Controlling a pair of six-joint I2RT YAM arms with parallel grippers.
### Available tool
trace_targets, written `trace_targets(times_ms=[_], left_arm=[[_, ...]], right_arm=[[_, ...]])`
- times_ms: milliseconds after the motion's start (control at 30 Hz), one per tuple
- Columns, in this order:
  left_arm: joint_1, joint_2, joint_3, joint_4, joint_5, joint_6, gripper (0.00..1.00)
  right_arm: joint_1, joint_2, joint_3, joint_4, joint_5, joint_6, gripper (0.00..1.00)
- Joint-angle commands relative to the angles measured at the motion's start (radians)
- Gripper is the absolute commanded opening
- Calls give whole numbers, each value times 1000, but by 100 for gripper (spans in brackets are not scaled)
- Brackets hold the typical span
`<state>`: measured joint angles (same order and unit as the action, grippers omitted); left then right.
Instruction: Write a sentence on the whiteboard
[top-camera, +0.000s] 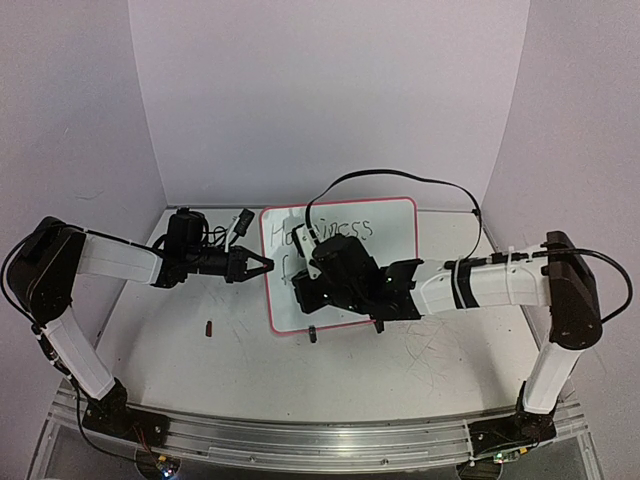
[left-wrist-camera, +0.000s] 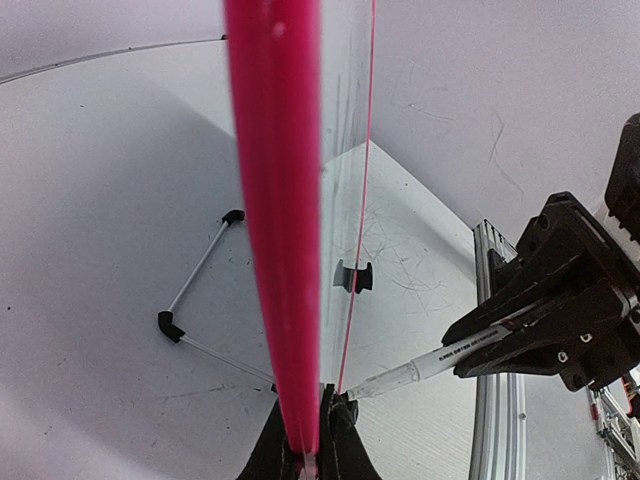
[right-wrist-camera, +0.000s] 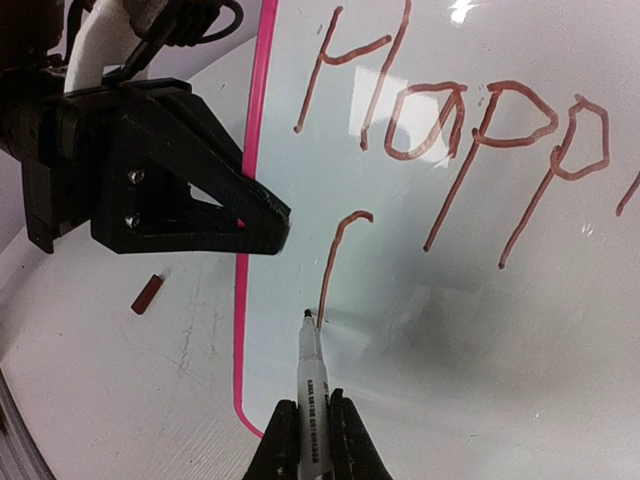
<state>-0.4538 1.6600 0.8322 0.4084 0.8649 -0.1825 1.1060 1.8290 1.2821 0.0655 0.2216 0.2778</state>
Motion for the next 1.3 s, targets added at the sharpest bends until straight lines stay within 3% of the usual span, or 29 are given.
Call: trace_targets(times_ms=[0, 667, 1267], left_arm=[[-6, 8, 29, -60, -100, 44, 0], [-7, 11, 30, -67, -105, 51, 0], [-6, 17, 35, -71, -103, 51, 0]], right_arm=[[-5, -3, 64, 42, 18, -11, 0], [-12, 45, 113, -15, 78, 1, 0], [-15, -33, 59, -49, 206, 26, 0]])
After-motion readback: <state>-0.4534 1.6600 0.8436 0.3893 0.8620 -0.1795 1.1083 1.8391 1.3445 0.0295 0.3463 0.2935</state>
